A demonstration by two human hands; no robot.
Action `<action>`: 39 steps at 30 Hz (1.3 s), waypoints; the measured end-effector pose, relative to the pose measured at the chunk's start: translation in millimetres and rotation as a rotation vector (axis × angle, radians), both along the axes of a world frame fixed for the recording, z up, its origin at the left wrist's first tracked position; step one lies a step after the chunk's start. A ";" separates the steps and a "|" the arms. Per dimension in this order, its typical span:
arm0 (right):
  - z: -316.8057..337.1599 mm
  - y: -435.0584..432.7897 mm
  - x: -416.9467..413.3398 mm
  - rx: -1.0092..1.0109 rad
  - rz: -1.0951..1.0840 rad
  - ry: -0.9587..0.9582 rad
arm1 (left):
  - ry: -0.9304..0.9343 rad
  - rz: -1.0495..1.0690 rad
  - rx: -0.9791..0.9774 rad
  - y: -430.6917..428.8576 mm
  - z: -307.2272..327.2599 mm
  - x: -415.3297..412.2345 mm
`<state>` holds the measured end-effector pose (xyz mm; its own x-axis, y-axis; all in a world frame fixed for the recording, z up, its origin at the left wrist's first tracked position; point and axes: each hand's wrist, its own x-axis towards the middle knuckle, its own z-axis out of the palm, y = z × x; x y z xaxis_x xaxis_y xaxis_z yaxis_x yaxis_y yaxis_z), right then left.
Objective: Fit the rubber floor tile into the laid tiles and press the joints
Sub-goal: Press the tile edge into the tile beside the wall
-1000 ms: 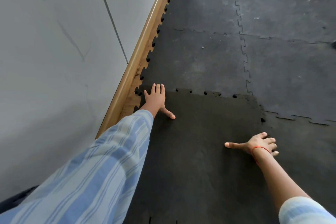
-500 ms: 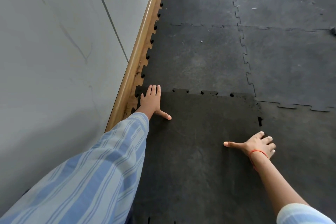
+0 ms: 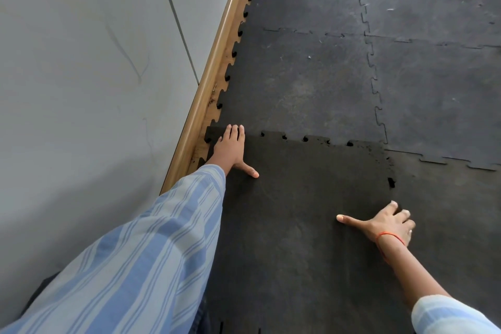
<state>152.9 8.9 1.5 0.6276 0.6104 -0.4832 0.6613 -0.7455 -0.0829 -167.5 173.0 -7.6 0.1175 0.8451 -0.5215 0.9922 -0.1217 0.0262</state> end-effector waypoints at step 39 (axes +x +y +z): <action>11.4 129.7 -26.7 0.011 0.787 -0.170 | 0.022 -0.072 -0.205 4.5 17.6 53.9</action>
